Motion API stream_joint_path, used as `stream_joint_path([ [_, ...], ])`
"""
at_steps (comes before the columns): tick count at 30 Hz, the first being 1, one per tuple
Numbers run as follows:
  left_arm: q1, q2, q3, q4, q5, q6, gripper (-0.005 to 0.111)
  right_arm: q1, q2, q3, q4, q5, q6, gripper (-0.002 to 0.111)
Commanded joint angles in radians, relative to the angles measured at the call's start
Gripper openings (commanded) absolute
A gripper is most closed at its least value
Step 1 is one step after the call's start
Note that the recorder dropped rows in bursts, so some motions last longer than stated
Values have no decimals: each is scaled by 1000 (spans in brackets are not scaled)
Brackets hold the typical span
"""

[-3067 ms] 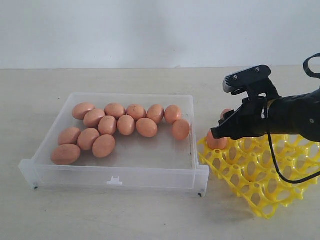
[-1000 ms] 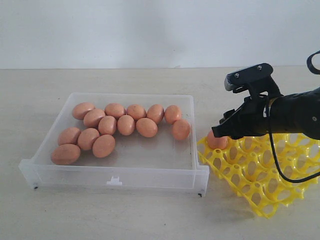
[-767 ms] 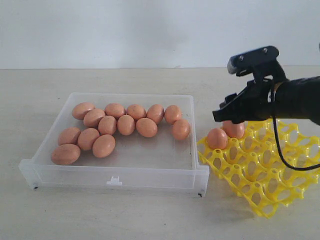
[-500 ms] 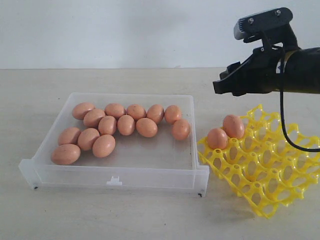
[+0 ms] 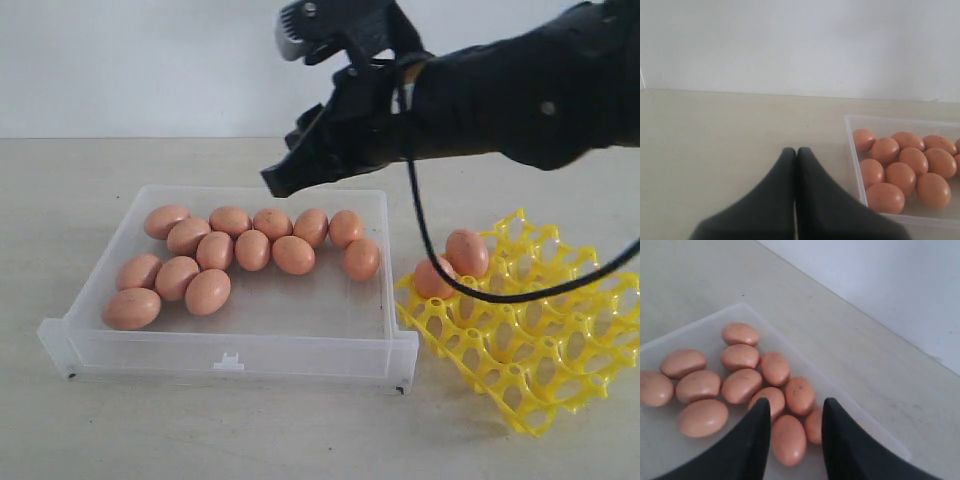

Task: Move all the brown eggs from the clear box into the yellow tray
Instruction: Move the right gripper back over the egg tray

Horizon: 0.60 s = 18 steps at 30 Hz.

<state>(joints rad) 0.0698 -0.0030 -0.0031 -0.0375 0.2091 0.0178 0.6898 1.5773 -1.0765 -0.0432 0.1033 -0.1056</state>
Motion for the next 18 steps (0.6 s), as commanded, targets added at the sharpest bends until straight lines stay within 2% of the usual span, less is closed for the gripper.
stream_joint_path([
  [1, 1, 3, 3, 2, -6, 2, -4, 50, 118, -138, 9, 140, -10, 34],
  [4, 1, 3, 3, 2, -6, 2, -4, 70, 206, -247, 9, 247, 3, 35],
  [9, 1, 3, 3, 2, -6, 2, -4, 85, 324, -406, 13, 402, 130, 59],
  [13, 1, 3, 3, 2, -6, 2, -4, 98, 393, -498, 120, 474, 165, 59],
  [18, 1, 3, 3, 2, -6, 2, -4, 98, 452, -531, 382, 510, 238, 59],
])
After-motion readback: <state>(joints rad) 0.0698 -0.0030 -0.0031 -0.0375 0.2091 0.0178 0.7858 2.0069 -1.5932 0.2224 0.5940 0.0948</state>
